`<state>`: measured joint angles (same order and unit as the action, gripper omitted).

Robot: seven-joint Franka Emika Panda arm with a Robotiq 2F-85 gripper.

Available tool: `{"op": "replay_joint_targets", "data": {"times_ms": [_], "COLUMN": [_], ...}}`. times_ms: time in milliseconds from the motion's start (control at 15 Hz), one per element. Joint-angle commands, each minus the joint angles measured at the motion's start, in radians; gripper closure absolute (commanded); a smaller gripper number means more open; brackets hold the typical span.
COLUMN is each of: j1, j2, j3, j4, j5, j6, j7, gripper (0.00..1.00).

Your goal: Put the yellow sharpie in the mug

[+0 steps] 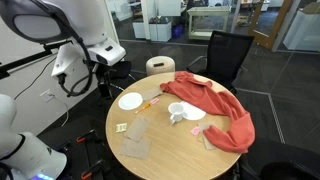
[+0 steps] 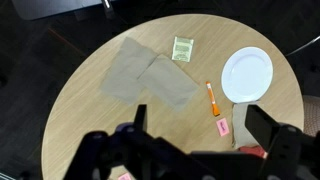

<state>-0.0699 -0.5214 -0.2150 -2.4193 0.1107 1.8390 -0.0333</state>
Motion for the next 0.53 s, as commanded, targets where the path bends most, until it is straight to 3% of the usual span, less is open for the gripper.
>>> {"op": "replay_joint_targets", "data": {"times_ms": [0,267,467], "j1": [-0.026,-0.026,-0.005], "j2": [0.003,0.003,0.027], "j3": [0.022,0.022,0.067], "j4": [0.002,0.002,0.002], "j5": [0.011,0.011,0.002], "j6": [-0.003,-0.003,0.022], "j7": [-0.011,-0.011,0.009], "gripper": [0.00,0.00,0.00]}}
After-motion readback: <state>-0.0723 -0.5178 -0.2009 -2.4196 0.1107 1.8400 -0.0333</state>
